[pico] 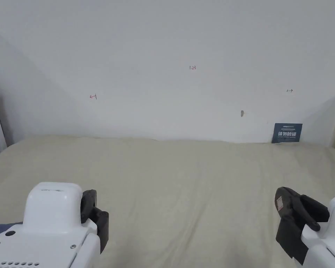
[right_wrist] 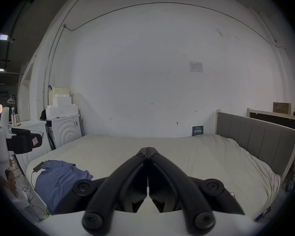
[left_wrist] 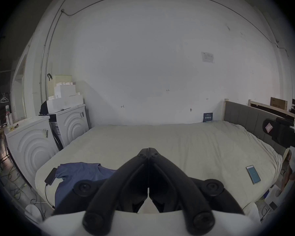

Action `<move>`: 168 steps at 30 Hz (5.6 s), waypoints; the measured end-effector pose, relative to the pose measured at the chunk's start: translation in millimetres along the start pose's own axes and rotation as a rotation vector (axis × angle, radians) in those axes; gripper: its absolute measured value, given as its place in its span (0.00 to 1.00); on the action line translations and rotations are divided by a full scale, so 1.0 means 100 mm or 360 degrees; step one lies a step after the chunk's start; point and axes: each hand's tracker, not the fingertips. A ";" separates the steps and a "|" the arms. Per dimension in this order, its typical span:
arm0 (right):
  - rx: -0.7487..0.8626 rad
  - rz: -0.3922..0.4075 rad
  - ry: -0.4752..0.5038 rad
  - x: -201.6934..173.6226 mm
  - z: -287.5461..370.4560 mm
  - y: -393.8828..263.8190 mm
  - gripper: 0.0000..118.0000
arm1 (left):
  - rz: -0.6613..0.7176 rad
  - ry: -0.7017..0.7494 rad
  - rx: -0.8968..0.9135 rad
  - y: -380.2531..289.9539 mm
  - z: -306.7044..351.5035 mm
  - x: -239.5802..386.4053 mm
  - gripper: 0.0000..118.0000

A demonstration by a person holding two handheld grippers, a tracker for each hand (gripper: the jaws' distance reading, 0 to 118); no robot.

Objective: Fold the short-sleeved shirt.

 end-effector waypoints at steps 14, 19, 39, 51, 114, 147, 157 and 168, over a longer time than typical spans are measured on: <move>-0.0036 0.0024 0.0437 -0.70 -0.39 0.07 0.03 | 0.0001 0.0349 -0.0007 0.03 0.27 -0.55 0.00; -0.0063 -0.0008 0.0688 -1.13 -0.54 0.03 0.03 | 0.0035 0.0527 -0.0016 0.02 0.48 -0.83 0.00; -0.0139 -0.0045 0.1008 -1.86 -0.72 -0.14 0.02 | 0.0083 0.0890 -0.0082 -0.13 0.77 -1.37 0.00; -0.0406 0.0051 0.1074 -2.22 -1.16 -0.61 0.03 | 0.0230 0.0738 -0.0395 -0.76 0.08 -1.70 0.00; -0.0622 0.0094 0.0789 -1.71 -1.56 -0.79 0.03 | 0.0529 0.0371 -0.0878 -1.27 -1.52 -2.38 0.03; -0.0453 -0.0090 -0.0226 1.08 -0.15 -0.47 0.03 | 0.0112 -0.1302 -0.1209 -1.32 -1.78 2.46 0.02; -0.0514 -0.0094 -0.0189 1.05 -0.26 -0.57 0.03 | 0.0062 -0.1232 -0.1342 -1.67 -2.13 2.35 0.64; -0.0533 -0.0028 -0.0054 0.74 -0.37 -0.53 0.03 | 0.0234 -0.1009 -0.1020 -1.04 -1.75 1.34 0.54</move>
